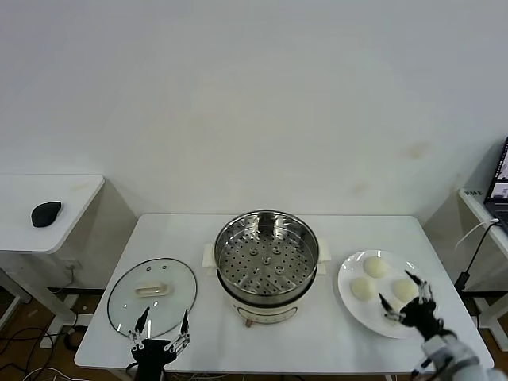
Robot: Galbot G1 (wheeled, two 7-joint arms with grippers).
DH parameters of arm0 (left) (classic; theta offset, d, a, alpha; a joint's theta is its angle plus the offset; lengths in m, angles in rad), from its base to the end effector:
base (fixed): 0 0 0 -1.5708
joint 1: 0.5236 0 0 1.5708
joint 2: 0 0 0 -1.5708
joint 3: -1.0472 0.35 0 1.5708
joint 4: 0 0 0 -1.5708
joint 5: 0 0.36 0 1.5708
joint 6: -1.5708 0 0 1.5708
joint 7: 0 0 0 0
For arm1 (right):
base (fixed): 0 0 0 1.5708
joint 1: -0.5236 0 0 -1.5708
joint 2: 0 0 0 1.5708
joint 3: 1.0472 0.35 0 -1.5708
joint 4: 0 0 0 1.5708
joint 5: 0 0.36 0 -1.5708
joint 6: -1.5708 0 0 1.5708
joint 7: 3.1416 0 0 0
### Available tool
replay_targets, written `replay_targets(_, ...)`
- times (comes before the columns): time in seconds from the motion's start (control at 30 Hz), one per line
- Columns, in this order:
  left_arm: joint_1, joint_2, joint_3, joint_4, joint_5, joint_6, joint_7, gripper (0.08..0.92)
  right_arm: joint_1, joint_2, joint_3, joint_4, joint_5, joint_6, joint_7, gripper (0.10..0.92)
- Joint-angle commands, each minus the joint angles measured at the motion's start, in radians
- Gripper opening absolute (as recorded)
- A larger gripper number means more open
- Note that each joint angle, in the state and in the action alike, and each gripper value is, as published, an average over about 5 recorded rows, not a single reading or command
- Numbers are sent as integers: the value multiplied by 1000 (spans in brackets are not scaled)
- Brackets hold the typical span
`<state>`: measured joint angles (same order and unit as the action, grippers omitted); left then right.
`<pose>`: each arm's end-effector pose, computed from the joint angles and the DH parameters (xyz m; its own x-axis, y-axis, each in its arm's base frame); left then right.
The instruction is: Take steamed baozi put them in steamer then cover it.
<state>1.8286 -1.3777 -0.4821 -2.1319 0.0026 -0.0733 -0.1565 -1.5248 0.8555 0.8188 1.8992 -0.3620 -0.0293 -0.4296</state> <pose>0.1050 0.0180 -0.3266 -0.9902 -0.0078 0.1394 0.0108 0.9911 0.1328 0.2383 -0.2282 -0.2489 -0.8921 -0.1586 0.4231 -0.4498 0.4009 -0.7981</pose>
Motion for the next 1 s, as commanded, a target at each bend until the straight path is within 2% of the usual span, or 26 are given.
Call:
replay_targets(0.03,-16,2,-12,-1,38,9,-1,823,218,-355,-34,-162,-25,-44,-342,823)
replay_targets(0.17,-13,1,-19,-2,46,5,1,823,388,-445,-217,-277,35,-33,-466,823)
replay_targets(0.33,-11,2,-29,-5,54,4,2,823,753,-468,-601,-448,100,-19,-530,823)
replay_targets(0.63,-20,-8,-31,0,69,3,0,823,1258,-347,-1170,-731,113,46,-618,823)
replay_targets(1.0,-24,-15,-42,2,83,4,-5,823,1429,-162,-1408,-901,102,43,-626,823)
